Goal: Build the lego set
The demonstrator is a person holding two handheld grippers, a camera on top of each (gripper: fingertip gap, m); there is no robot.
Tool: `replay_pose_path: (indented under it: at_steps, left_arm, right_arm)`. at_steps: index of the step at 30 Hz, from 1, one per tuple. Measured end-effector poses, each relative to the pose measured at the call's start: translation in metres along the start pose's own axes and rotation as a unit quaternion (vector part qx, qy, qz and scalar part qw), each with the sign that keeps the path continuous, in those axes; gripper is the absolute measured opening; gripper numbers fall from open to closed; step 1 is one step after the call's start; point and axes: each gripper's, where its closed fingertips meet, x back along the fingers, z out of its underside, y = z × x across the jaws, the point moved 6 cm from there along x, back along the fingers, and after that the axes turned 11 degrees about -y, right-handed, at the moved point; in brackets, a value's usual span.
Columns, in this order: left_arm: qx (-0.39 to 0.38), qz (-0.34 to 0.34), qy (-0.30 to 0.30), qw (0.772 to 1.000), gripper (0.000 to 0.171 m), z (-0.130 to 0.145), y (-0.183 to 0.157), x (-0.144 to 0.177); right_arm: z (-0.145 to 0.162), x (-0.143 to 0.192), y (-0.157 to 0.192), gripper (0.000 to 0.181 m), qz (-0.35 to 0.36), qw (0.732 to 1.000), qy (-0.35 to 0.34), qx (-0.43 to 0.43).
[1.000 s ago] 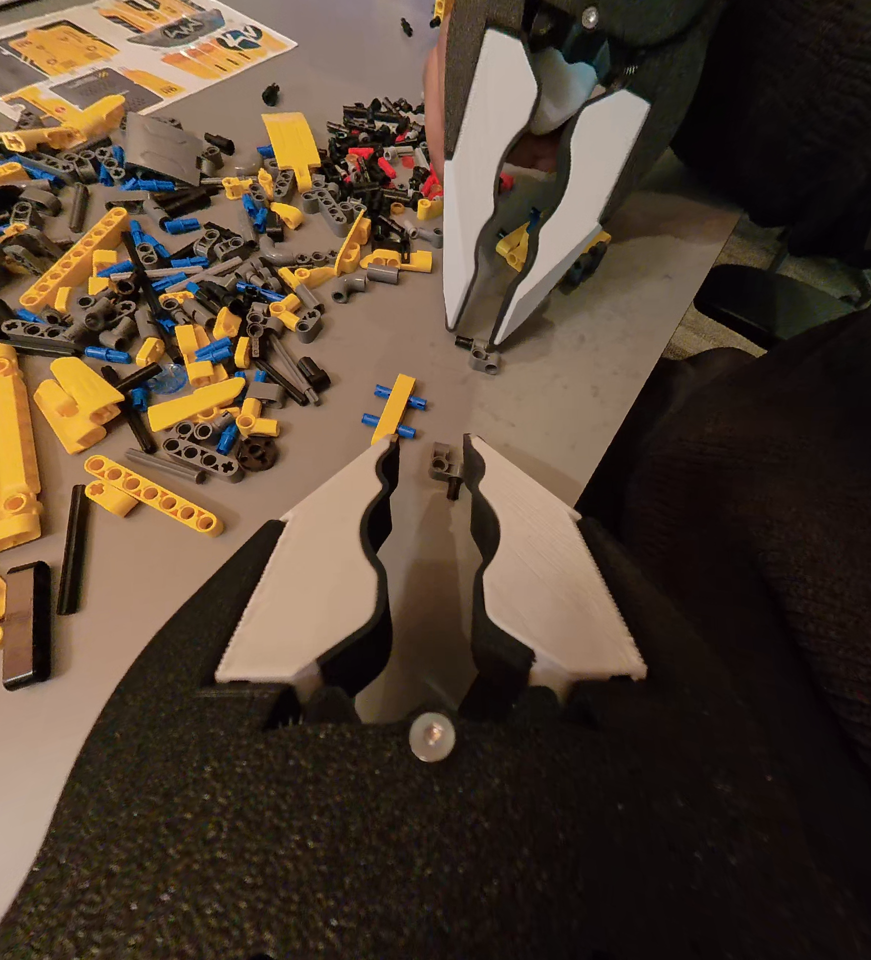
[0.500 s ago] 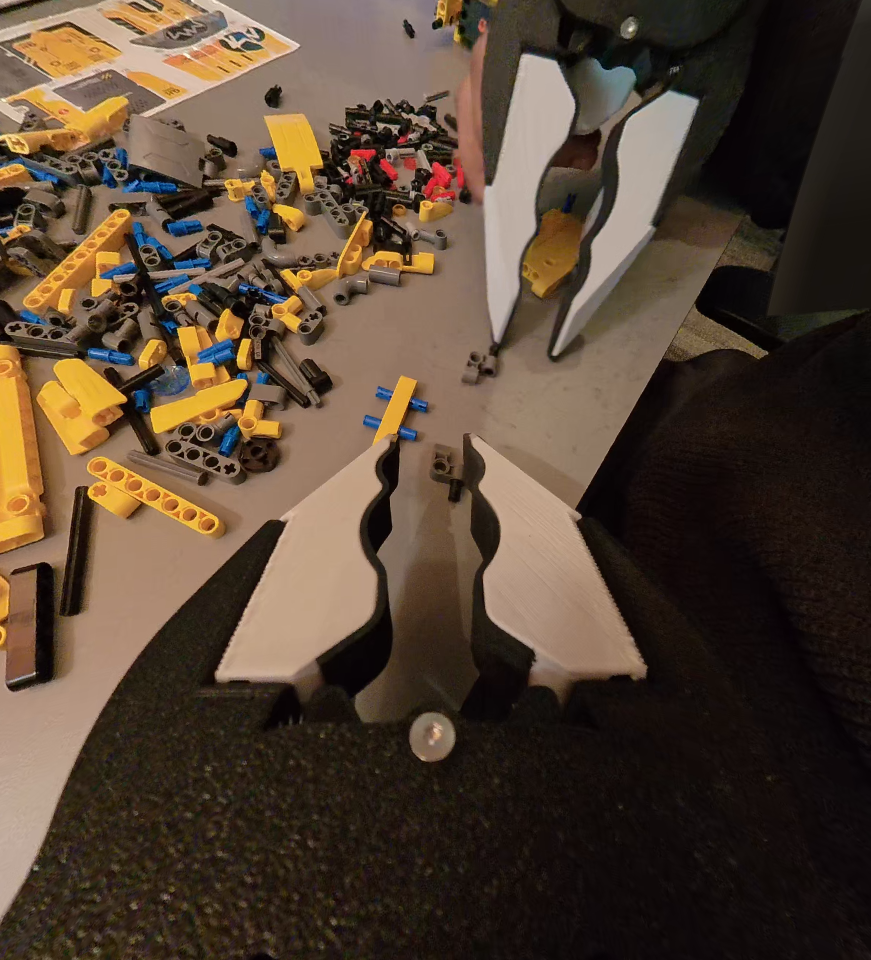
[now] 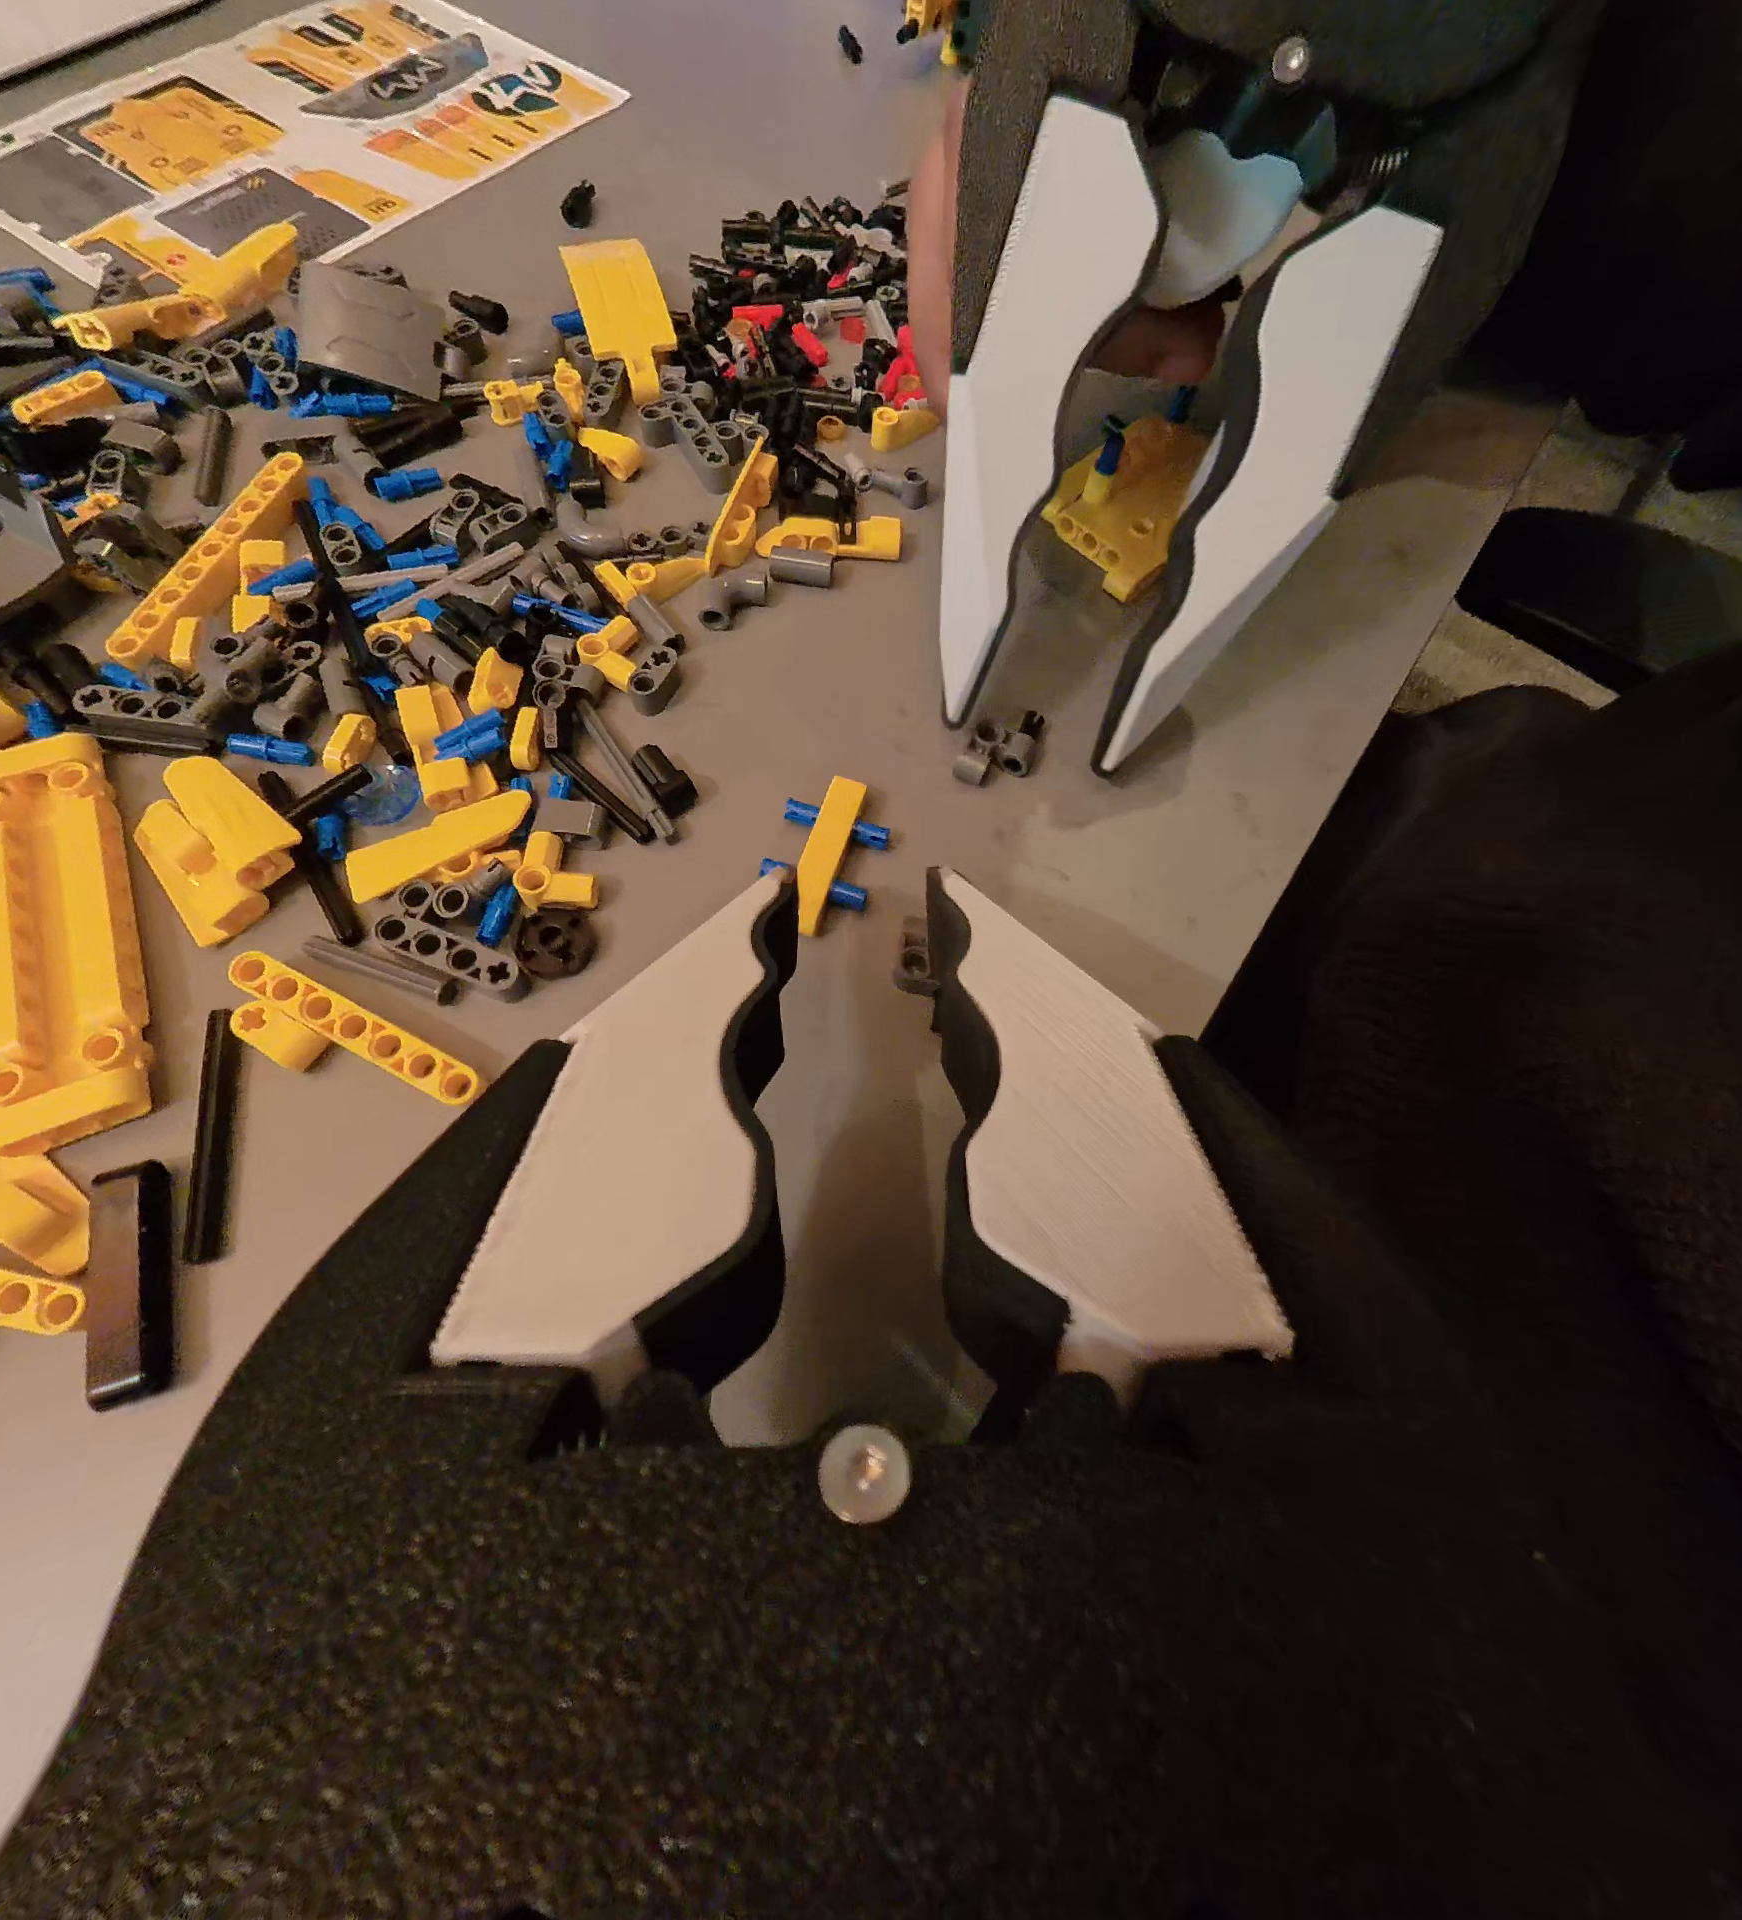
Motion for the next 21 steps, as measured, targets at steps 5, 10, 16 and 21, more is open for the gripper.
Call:
replay_pose_path:
  at_steps: [5,10,16,21]
  left_arm:
    - [-0.014,0.005,0.011,1.0,0.024,-0.005,0.004,-0.005]
    - [-0.024,0.017,0.034,0.999,0.024,-0.005,0.011,-0.012]
    - [-0.047,0.037,0.067,0.996,0.02,-0.001,0.013,-0.022]
    - [-0.05,0.051,0.072,0.995,0.007,-0.002,0.012,-0.026]
  right_arm:
    - [0.004,-0.003,-0.001,0.034,0.005,1.0,0.011,-0.014]
    - [0.007,-0.001,-0.002,0.034,0.001,1.0,0.016,-0.023]
    - [0.006,-0.001,-0.002,0.03,0.001,1.0,0.015,-0.021]
    - [0.006,-0.002,-0.003,0.021,0.002,1.0,0.014,-0.019]
